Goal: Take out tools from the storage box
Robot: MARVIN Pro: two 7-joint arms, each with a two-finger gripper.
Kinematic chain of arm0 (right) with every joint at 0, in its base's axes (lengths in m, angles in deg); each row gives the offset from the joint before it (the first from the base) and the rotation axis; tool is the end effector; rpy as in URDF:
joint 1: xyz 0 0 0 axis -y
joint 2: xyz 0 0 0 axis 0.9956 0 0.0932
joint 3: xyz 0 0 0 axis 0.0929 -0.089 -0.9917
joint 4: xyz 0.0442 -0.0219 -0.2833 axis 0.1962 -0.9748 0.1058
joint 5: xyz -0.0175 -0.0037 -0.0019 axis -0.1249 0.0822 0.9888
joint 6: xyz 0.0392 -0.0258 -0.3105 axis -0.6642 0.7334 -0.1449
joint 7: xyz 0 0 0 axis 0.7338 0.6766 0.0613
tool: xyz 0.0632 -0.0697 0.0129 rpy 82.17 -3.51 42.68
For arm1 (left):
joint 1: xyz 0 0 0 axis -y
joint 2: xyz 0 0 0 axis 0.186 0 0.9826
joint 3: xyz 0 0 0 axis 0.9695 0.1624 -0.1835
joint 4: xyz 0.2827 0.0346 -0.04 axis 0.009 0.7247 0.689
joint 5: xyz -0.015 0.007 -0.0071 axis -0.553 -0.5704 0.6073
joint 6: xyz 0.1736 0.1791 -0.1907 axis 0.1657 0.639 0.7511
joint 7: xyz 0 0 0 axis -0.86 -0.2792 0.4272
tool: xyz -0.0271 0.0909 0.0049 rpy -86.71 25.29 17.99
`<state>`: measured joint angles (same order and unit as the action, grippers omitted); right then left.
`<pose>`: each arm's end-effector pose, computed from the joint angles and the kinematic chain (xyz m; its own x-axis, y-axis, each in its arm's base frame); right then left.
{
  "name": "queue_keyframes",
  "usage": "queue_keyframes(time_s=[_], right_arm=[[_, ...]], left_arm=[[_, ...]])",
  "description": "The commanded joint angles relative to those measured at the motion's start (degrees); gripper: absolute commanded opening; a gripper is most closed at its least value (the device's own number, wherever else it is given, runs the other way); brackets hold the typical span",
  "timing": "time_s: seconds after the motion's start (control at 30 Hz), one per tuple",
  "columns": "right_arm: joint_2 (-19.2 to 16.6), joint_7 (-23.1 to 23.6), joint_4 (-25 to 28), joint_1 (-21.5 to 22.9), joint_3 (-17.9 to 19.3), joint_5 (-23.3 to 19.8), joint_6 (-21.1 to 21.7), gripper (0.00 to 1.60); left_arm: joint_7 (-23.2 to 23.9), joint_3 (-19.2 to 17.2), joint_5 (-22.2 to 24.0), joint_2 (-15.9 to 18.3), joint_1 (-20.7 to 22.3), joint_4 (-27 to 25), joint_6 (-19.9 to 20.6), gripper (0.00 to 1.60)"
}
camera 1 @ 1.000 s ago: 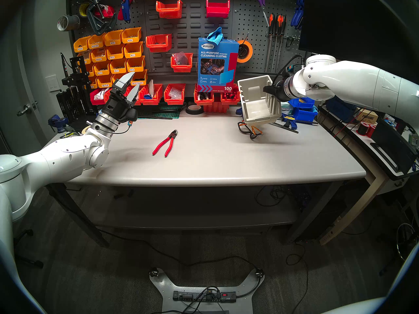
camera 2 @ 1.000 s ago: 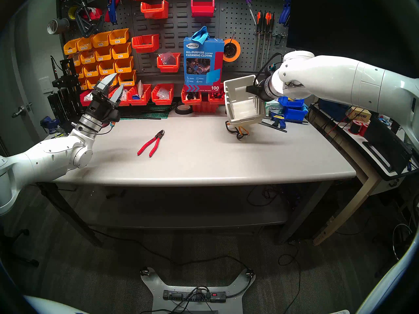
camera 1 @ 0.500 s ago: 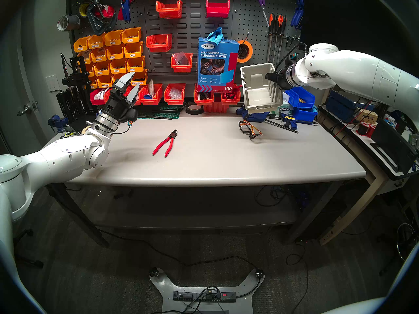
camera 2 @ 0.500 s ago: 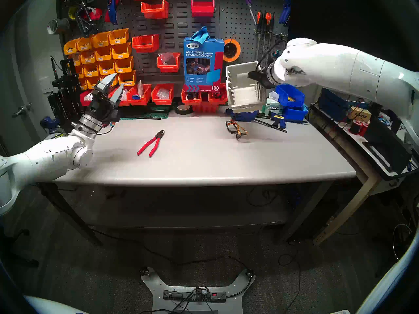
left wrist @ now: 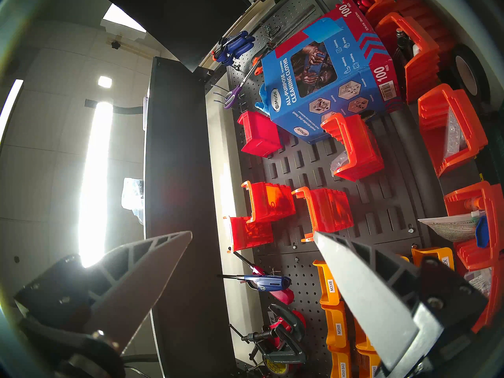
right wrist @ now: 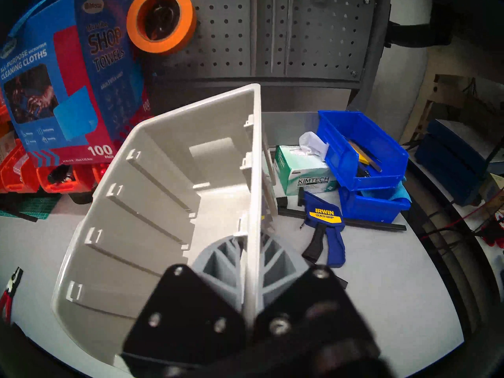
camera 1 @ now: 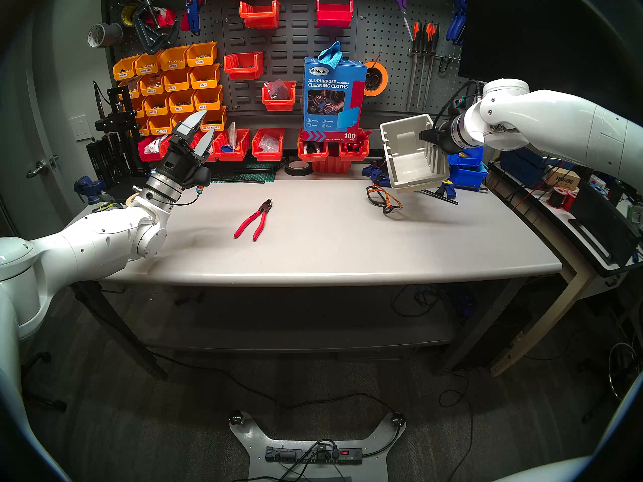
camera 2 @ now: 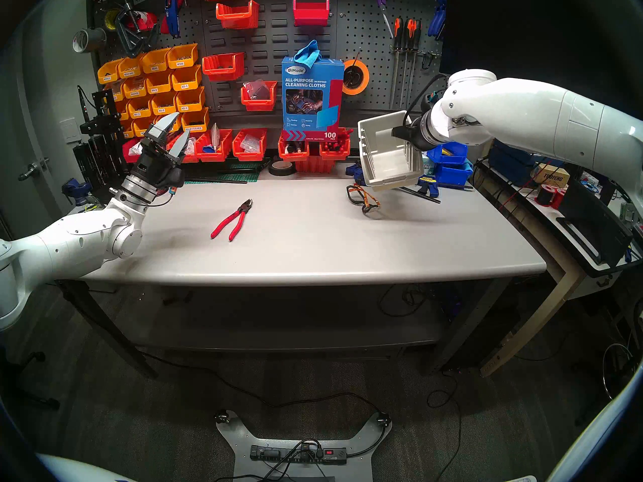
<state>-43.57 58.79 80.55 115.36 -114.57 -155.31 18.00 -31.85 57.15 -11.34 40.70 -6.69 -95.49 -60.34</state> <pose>0.5485 -0.0928 0.0052 0.4803 -0.0132 0.8770 -0.0664 -0.9976 0.0213 0.5358 0.1692 -0.1374 -0.1937 -0.8789 -0.4359 0.7261 0.1704 -0.6662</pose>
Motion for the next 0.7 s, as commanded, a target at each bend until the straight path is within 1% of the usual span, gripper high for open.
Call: queue_keyframes(time_s=[0.0, 0.13, 0.27, 0.4, 0.67], right_arm=[[-3.18, -0.34, 0.92, 3.11, 0.09, 1.41, 0.23, 0.00], [-4.17, 1.43, 2.23, 3.05, -0.16, 1.74, 1.56, 0.00], [-4.32, 2.26, 2.93, 2.61, -0.11, 1.57, 1.89, 0.00], [-3.66, 3.38, 2.95, 1.51, 0.02, 1.22, 1.70, 0.00], [-1.85, 5.33, 0.90, 0.17, 0.27, 0.83, 1.31, 0.00]], left_arm=[[-0.04, -0.61, 0.14, -0.13, 1.01, 0.10, -0.09, 1.60], [-0.04, -0.61, 0.15, -0.14, 1.01, 0.12, -0.11, 1.60], [-0.04, -0.62, 0.15, -0.15, 1.01, 0.12, -0.12, 1.60], [-0.05, -0.62, 0.15, -0.15, 1.01, 0.13, -0.13, 1.60], [-0.05, -0.61, 0.15, -0.15, 1.01, 0.13, -0.12, 1.60]])
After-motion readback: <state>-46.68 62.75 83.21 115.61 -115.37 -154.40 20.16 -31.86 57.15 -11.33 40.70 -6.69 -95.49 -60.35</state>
